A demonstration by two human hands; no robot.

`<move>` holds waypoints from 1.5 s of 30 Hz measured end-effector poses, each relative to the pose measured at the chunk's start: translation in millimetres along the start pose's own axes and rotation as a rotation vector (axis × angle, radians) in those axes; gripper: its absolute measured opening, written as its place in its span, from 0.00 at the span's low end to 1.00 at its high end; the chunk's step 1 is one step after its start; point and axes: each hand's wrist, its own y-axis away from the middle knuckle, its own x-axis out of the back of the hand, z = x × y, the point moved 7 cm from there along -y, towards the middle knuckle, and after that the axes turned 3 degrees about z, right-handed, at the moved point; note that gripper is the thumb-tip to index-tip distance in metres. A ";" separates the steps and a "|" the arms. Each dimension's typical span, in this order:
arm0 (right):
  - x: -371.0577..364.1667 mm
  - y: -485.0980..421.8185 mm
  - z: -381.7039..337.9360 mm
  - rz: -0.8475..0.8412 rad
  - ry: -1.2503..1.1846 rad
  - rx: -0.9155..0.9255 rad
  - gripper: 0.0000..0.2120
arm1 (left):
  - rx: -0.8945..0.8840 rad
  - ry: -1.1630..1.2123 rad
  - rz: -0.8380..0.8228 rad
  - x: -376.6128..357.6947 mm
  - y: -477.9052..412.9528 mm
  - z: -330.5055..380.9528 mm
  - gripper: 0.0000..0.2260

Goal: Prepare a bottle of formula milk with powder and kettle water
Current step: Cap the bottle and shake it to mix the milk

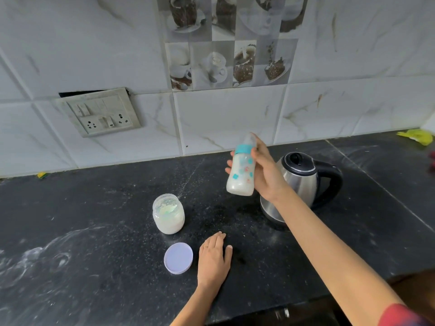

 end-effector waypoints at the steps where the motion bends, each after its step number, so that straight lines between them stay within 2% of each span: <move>1: 1.2 -1.0 -2.7 0.022 -0.028 0.025 0.16 | 0.001 -0.002 0.000 -0.1 -0.3 -0.1 0.18; 3: 9.9 -4.6 -8.4 0.125 -0.164 0.087 0.14 | 0.004 -0.002 -0.006 0.2 -0.4 0.7 0.18; 5: 14.0 -4.5 -6.4 0.136 -0.180 0.076 0.11 | -0.001 0.003 -0.009 0.4 0.1 1.5 0.18; 8: 11.0 3.8 4.3 0.023 -0.007 -0.008 0.19 | -0.003 0.002 -0.009 0.6 0.3 0.2 0.18; 12: 18.0 -1.8 -11.3 0.143 -0.089 0.127 0.25 | -0.010 -0.001 -0.004 0.5 -0.4 1.1 0.17; 17: 7.5 4.7 -4.8 0.005 -0.005 0.015 0.21 | -0.014 0.007 0.000 1.8 -0.4 1.1 0.17; 20: 13.2 -2.7 -12.3 0.160 -0.165 0.089 0.16 | -0.017 0.006 -0.002 1.4 -0.6 1.3 0.17; 25: 0.0 2.5 -7.6 0.041 -0.064 0.044 0.14 | -0.020 0.014 0.011 2.6 0.1 0.8 0.18; 28: 7.4 -4.5 -18.8 0.166 -0.178 0.130 0.11 | -0.013 0.019 0.005 2.3 -0.5 1.2 0.18; 29: 9.4 -4.9 -19.3 0.181 -0.177 0.128 0.11 | -0.016 0.019 0.006 2.5 0.0 1.3 0.18; 33: -0.5 2.6 -11.5 0.026 -0.021 0.035 0.15 | -0.027 0.014 0.019 3.0 0.6 1.1 0.19; 37: 8.3 -1.0 -12.9 0.169 -0.180 0.120 0.15 | -0.030 -0.003 0.024 2.9 0.0 2.5 0.20; 41: -0.8 5.9 4.3 0.039 -0.031 0.027 0.16 | -0.026 0.008 0.017 2.7 -0.3 1.8 0.17; 45: 8.9 -0.1 -4.7 0.163 -0.161 0.100 0.17 | -0.021 -0.003 -0.002 0.3 0.8 1.2 0.18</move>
